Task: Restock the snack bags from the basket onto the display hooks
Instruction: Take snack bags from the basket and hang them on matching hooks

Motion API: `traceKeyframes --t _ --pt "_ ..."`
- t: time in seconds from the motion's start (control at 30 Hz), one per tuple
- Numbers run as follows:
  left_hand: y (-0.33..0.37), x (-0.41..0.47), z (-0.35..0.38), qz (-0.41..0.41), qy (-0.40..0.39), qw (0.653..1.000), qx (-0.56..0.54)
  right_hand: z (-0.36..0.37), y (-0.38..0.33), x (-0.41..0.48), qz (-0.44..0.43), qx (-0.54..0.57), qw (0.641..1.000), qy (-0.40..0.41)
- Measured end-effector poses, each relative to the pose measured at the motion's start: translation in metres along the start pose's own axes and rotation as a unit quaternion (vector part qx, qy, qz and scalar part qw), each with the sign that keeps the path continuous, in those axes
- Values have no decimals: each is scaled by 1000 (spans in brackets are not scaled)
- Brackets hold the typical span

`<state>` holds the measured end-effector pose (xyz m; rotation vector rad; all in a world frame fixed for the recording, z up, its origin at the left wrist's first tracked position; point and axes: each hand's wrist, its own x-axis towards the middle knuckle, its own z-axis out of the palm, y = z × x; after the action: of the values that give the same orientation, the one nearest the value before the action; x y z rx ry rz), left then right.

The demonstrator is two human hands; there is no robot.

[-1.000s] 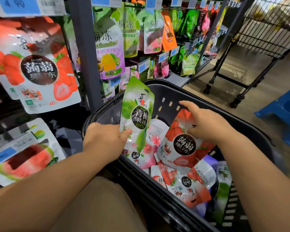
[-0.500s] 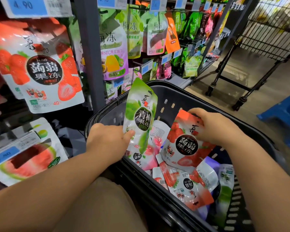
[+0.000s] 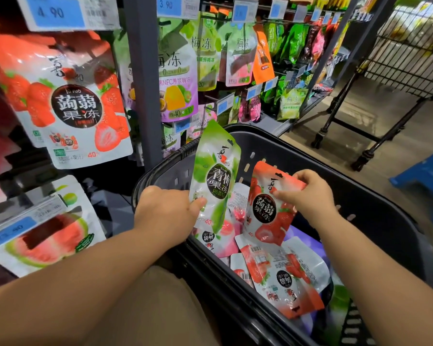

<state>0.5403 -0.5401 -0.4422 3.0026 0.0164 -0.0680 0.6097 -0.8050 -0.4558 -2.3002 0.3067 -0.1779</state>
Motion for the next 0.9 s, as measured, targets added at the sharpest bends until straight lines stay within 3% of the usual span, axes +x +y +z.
traceKeyframes --t 0.2,0.4,0.9 --pt "1 -3 1 12 1 1000 7 24 12 -7 26 112 993 -9" --pt "4 -6 1 19 17 1000 0 53 33 -8 106 115 988 -22" --pt "3 -8 -1 43 39 998 -25 69 69 -10 164 161 967 -112"
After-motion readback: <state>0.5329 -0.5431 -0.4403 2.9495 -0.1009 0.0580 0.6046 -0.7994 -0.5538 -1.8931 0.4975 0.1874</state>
